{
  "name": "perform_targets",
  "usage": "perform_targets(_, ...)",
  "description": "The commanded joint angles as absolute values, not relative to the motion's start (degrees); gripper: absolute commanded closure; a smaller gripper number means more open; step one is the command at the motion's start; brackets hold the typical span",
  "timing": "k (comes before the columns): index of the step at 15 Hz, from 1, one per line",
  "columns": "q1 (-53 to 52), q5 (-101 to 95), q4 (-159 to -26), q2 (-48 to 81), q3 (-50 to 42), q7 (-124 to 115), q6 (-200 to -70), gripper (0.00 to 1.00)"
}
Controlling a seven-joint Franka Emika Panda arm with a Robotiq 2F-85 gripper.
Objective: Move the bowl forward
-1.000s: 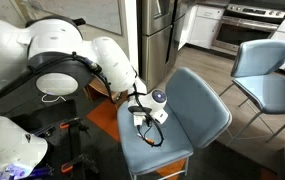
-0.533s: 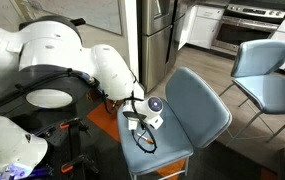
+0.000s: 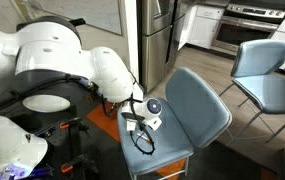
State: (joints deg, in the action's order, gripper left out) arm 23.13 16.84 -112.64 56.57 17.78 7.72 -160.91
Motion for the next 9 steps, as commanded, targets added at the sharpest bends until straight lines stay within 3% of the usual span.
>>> perform_targets(1, 23.7, 18.0, -116.6, 53.5, 18.5, 9.9, -164.4, 0.19)
perform_targets(4, 23.5, 17.3, -119.6, 50.4, 18.4, 9.5, -166.2, 0.0)
perform_targets(9, 18.3, 15.6, -127.1, 40.1, 15.2, 6.8, -164.7, 0.0)
